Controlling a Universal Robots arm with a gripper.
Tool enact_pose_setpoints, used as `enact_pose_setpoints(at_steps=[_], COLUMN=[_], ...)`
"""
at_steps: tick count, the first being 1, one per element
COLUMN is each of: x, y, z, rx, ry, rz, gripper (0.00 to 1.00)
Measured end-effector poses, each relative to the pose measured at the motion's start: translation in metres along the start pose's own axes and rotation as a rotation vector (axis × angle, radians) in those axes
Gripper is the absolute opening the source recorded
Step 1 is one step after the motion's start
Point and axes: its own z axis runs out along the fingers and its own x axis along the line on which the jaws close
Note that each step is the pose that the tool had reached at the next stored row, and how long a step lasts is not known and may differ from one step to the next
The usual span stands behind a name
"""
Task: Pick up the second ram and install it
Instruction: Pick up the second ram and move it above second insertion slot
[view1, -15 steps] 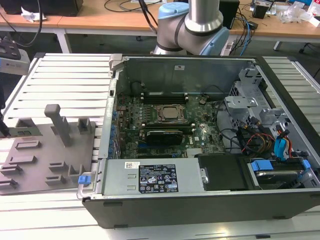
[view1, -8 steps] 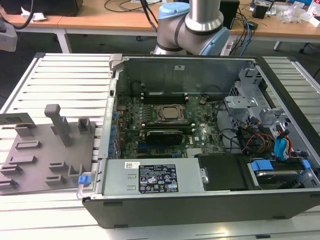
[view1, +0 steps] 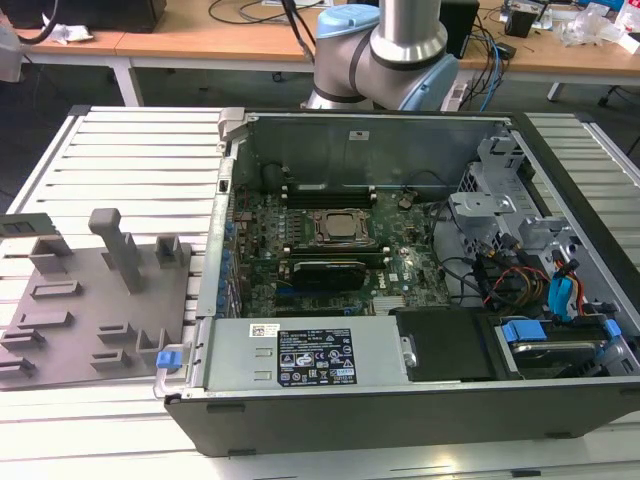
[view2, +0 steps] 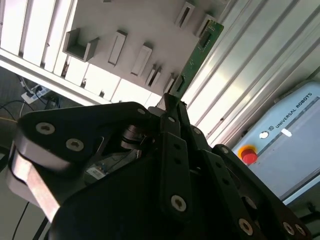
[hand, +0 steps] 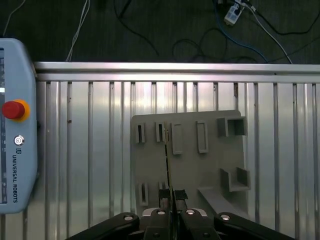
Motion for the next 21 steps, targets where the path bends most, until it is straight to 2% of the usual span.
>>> enact_pose_setpoints(at_steps=[6,8,15,19,21], x=[-0.0021,-0.0100,-0.0252,-0.0369,-0.0395], y=[0.0003,0.0001,0.0000,-0.0005,-0.0007], z=[-0.0092,-0.0109,-0.0140,-0.0215,-0.0245], rx=[0.0001,0.0000,-0.0001,-0.0001,0.0000], ry=[-0.0016,-0.0020,-0.0039,-0.0047,-0.0049], rz=[0.000,0.000,0.000,0.000,0.000], gripper=[0.14,0.14,0.14,0.14,0.14])
